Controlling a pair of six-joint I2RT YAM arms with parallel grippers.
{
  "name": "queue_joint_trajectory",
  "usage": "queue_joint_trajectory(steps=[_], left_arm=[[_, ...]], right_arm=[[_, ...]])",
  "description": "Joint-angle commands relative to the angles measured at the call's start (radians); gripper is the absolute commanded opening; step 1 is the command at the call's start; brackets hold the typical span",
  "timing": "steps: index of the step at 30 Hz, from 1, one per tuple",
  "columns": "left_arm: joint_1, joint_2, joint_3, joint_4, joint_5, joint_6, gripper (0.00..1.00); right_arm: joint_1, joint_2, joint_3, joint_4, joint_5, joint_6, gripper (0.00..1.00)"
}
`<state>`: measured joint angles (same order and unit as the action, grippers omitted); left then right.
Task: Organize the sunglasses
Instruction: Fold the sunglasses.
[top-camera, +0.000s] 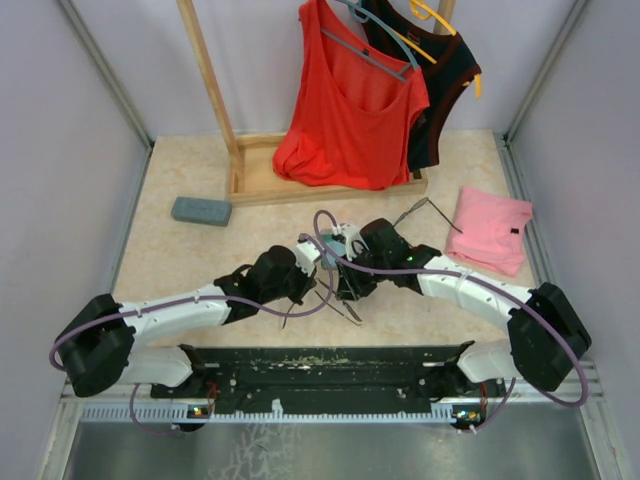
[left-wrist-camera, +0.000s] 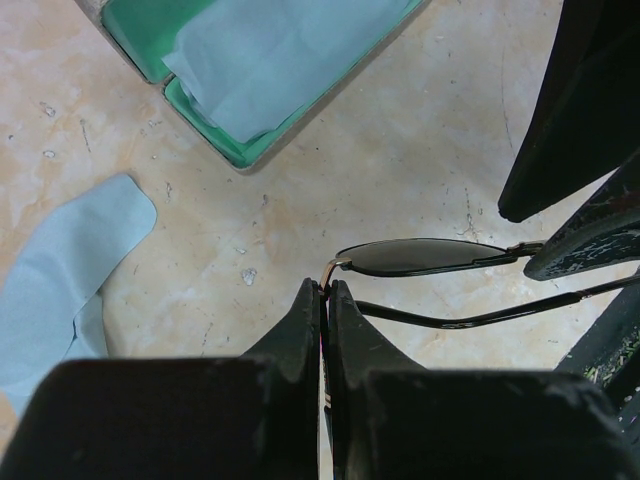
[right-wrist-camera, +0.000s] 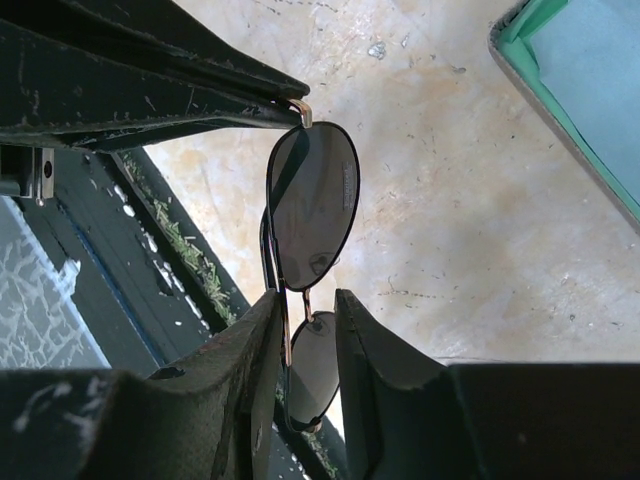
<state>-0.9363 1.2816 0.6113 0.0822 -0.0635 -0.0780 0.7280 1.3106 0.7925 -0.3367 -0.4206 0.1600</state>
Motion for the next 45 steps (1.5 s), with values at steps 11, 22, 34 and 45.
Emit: queue_joint_trajectory(steps=[11, 22, 34, 45], left_arm=[[-0.007, 0.015, 0.053, -0.004, 0.015, -0.014, 0.00], [-0.007, -0.012, 0.079, -0.017, 0.091, -0.098, 0.18], [-0.006, -0.104, 0.069, -0.025, 0.084, -0.150, 0.45], [-0.006, -0.237, 0.029, -0.039, -0.053, -0.234, 0.51]], right_arm=[[-0.006, 0.016, 0.013, 0.046, 0.001, -0.005, 0.17], [-0.006, 0.016, 0.016, 0.049, 0.031, 0.011, 0.00], [-0.007, 0.004, 0.004, 0.051, 0.085, 0.040, 0.00], [-0.007, -0.026, -0.025, 0.072, 0.152, 0.073, 0.00]])
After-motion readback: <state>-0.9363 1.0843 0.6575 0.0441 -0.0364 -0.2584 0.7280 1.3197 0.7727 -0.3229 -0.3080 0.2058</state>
